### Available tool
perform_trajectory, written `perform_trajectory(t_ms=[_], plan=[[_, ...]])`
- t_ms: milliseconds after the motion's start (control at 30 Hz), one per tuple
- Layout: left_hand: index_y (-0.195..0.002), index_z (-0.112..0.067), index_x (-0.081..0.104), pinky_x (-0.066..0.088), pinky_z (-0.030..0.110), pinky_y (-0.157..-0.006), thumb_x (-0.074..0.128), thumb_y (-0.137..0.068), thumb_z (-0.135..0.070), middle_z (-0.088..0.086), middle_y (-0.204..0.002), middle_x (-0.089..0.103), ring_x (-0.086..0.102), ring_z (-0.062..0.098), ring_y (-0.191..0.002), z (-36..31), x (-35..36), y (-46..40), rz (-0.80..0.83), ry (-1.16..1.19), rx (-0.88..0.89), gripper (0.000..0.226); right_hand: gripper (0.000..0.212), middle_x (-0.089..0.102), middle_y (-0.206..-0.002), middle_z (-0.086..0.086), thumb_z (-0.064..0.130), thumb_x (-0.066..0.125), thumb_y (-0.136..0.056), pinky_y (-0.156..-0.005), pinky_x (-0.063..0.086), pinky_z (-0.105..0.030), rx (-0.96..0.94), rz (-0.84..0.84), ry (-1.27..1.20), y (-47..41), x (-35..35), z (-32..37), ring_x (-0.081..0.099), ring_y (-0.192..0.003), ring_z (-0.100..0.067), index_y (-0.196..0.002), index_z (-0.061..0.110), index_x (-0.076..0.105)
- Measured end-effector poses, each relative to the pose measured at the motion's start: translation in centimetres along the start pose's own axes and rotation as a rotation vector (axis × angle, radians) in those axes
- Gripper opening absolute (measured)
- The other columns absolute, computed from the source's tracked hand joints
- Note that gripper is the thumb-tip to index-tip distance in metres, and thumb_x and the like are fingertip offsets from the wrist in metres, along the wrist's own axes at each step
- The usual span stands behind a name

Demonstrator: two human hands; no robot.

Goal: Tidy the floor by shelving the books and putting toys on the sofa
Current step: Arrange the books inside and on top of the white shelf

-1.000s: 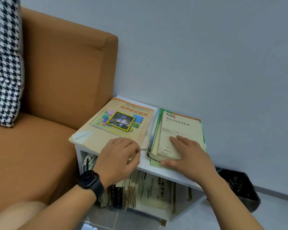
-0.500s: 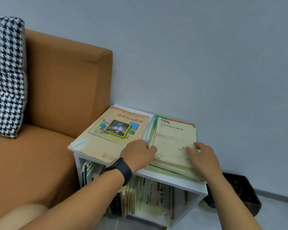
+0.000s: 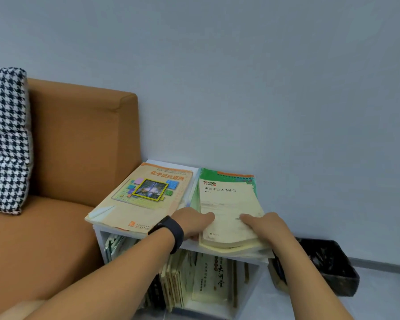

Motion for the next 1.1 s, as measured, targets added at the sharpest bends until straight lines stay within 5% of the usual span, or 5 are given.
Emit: perform_trajectory(t_ms=[167,267,367,533,1100], plan=[[-0.111,-0.013,0.062,0.037,0.019,-0.04,0.063,-0.092,-0.037,0.004,-0.078,0.072,0.059,0.018,-0.052,0.2,2.6,2.0,0.259,0.723,-0.032,0.031,0.061,0.062,-0.111,-0.002,0.058,0.073,-0.082,-0.077,0.052,-0.035,-0.081,0.023,-0.102,0.6,0.1,1.0,0.063,-0.099,-0.022,-0.116,0.013,0.05],[-0.131,-0.018,0.059,0.062,0.041,-0.078,0.061,-0.097,-0.017,0.005,-0.112,0.076,0.074,0.024,-0.096,0.5,1.8,2.6,0.193,0.817,0.154,0.034,0.066,0.059,-0.119,0.0,0.065,0.075,-0.075,-0.092,0.053,-0.037,-0.144,0.068,-0.048,0.6,1.5,1.1,0.06,-0.105,-0.019,-0.117,0.019,0.052],[-0.139,-0.02,0.051,0.05,0.047,-0.105,0.063,-0.095,-0.005,0.0,-0.126,0.071,0.067,0.021,-0.116,0.7,-1.3,3.6,0.09,0.845,0.399,0.048,0.086,0.048,-0.128,0.003,0.08,0.077,-0.06,-0.097,0.053,-0.04,-0.259,0.119,-0.12,0.9,3.2,2.7,0.057,-0.117,-0.019,-0.12,0.024,0.051],[-0.135,-0.021,0.05,0.059,0.036,-0.085,0.075,-0.081,0.001,0.005,-0.125,0.07,0.069,0.023,-0.112,-1.7,-7.2,4.5,0.013,0.833,0.593,0.063,0.078,0.064,-0.127,-0.004,0.034,0.087,-0.073,-0.093,0.058,-0.049,-0.377,0.16,-0.888,2.3,2.8,7.7,0.072,-0.105,-0.021,-0.131,0.025,0.036],[-0.111,-0.012,0.068,0.061,0.046,-0.086,0.087,-0.078,-0.019,0.003,-0.104,0.077,0.074,0.021,-0.099,-4.6,-11.3,4.8,-0.528,0.826,0.726,0.038,0.039,0.066,-0.123,0.003,0.027,0.068,-0.095,-0.095,0.058,-0.044,-0.551,-0.029,-0.914,2.6,2.0,9.8,0.068,-0.111,-0.015,-0.127,0.018,0.047]])
Point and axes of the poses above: each hand's wrist, its own y-axis away from the middle knuckle, its own x-axis out of the palm, z = x × y, the point moved 10 cm from there along -y, towards the middle knuckle
